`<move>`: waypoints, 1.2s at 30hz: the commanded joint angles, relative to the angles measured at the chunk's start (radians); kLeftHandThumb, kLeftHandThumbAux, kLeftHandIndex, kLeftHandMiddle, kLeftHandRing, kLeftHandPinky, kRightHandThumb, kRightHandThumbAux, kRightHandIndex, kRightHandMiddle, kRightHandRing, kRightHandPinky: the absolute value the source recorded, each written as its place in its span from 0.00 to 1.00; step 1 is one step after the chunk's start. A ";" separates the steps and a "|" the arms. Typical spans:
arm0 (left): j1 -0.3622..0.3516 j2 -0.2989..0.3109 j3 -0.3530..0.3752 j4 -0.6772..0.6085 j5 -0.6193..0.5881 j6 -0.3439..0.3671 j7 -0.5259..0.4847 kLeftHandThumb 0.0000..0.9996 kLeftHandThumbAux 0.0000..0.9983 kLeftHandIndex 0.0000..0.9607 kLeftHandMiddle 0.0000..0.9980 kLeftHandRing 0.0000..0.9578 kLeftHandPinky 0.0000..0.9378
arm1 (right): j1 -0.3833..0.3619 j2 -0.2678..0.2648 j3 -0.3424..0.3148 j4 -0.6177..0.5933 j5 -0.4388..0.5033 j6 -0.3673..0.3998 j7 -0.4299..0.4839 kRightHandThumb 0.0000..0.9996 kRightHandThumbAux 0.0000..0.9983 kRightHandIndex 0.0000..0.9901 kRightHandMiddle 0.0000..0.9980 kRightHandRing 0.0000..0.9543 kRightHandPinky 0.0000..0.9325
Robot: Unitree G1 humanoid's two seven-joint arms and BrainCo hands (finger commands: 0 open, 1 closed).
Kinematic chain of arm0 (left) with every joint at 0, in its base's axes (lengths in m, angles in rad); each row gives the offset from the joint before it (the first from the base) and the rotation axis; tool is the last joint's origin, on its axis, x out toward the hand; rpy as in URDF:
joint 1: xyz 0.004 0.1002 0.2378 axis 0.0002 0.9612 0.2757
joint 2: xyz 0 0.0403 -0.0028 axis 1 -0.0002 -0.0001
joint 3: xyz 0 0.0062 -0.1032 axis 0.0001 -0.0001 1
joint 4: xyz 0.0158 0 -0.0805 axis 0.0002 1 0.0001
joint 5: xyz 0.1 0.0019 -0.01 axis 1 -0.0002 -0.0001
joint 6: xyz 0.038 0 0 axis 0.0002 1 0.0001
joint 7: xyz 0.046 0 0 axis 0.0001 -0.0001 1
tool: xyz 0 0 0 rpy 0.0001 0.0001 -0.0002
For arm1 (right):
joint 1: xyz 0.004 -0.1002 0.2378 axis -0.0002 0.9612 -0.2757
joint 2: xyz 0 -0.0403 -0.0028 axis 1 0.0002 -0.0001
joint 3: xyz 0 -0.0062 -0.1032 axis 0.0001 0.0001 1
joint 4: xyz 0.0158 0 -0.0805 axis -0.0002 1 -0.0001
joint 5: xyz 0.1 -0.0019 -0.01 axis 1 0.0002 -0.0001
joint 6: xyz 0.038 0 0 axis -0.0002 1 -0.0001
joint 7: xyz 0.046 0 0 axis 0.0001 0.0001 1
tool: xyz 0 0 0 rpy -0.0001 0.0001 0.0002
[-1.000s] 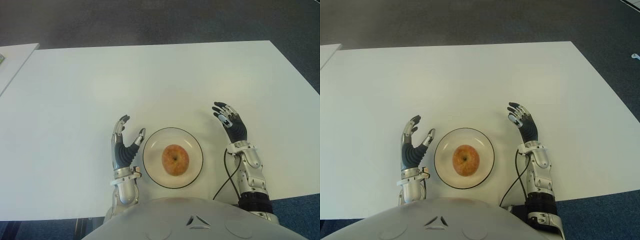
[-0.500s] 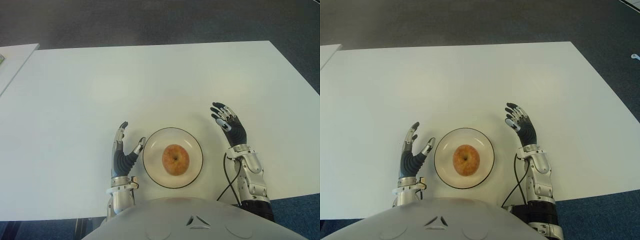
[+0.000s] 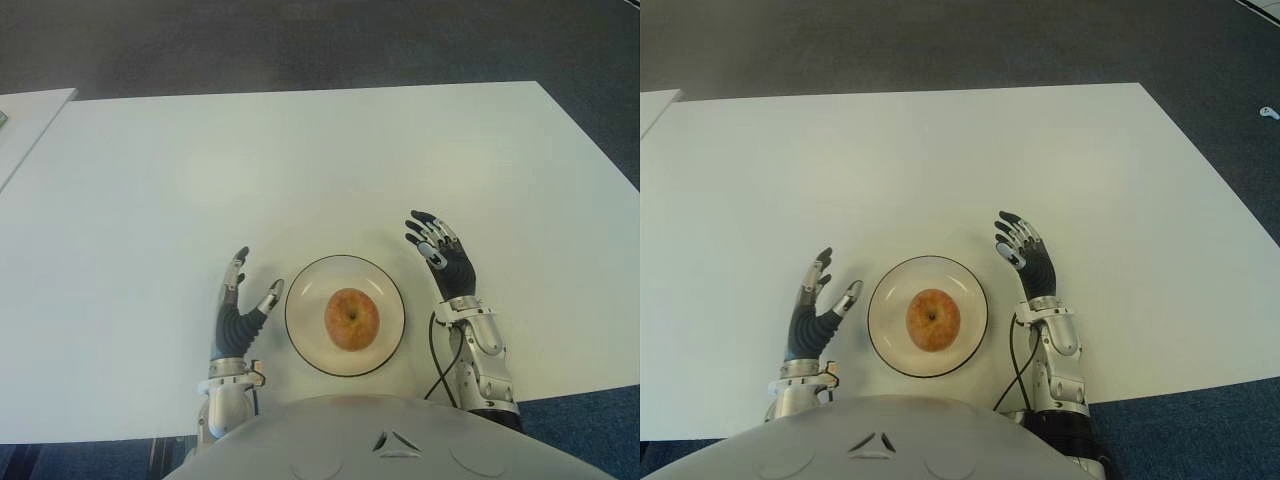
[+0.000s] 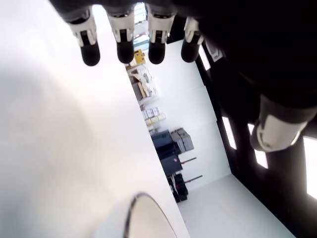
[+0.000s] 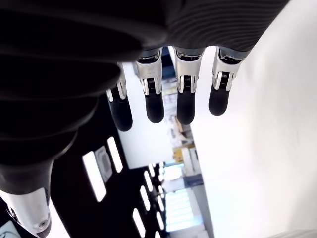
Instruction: Put the apples into the plate.
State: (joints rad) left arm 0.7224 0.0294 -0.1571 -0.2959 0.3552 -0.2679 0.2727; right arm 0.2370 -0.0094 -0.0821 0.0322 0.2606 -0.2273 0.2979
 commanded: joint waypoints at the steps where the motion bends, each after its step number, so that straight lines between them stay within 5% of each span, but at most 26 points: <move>1: 0.008 0.016 0.035 -0.016 -0.052 0.032 -0.045 0.02 0.48 0.00 0.00 0.00 0.01 | 0.004 0.011 0.002 0.015 0.006 -0.025 0.003 0.24 0.65 0.21 0.19 0.18 0.17; 15: -0.120 0.110 0.141 0.056 -0.237 0.080 -0.244 0.05 0.52 0.00 0.00 0.00 0.00 | 0.012 0.011 0.005 -0.003 0.006 -0.022 0.000 0.25 0.65 0.21 0.19 0.18 0.17; 36: -0.154 0.033 0.138 0.140 -0.276 -0.185 -0.257 0.08 0.56 0.09 0.08 0.06 0.08 | 0.015 0.022 0.023 -0.008 -0.007 -0.025 -0.015 0.25 0.65 0.21 0.19 0.18 0.17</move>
State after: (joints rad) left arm 0.5730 0.0658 -0.0217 -0.1798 0.0796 -0.4362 0.0119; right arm 0.2401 0.0041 -0.0651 0.0278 0.2588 -0.2482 0.2919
